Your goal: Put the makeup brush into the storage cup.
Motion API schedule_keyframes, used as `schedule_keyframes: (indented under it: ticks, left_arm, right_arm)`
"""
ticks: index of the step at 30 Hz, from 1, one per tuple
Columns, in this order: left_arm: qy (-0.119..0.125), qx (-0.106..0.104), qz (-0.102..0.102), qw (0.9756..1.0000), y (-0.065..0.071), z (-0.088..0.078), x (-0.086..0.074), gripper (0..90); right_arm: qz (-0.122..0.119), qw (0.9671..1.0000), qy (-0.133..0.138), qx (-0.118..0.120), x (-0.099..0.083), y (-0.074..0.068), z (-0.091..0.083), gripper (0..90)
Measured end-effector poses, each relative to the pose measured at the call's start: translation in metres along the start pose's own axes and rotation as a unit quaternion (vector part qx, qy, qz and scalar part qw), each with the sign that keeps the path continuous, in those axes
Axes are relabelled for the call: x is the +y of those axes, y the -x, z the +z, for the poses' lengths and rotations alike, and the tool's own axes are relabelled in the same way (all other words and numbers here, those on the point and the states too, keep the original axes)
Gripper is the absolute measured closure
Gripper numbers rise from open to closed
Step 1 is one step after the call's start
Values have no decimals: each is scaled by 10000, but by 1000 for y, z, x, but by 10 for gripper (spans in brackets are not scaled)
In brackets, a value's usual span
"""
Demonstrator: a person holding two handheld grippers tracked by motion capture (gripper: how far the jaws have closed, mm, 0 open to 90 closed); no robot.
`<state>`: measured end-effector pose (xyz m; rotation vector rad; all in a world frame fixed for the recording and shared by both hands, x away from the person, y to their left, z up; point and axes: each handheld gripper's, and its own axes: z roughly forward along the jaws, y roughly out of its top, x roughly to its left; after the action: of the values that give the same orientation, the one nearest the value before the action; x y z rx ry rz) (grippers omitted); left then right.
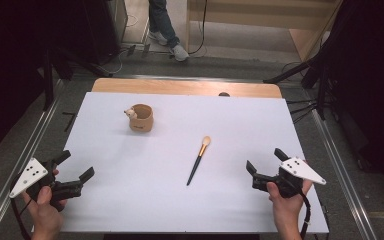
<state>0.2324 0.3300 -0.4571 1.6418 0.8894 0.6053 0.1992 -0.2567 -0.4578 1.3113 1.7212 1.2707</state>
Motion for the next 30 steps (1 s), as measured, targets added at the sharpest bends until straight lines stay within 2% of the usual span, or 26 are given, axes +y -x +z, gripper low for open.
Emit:
schedule_keyframes:
  ticks: [13, 23, 30]
  left_arm:
    - [28, -22, 25, 10000, 0, -1, 1, 11]
    - [70, -15, 15, 10000, 0, -2, 1, 8]
    - [73, -26, 16, 10000, 0, -2, 1, 8]
  right_arm:
    - [-410, 9984, -106, 379, 30, -38, 44, 0]
    - [-399, 9972, -245, 590, 37, -59, 71, 0]
    - [-491, 9962, -311, 656, 43, -71, 85, 0]
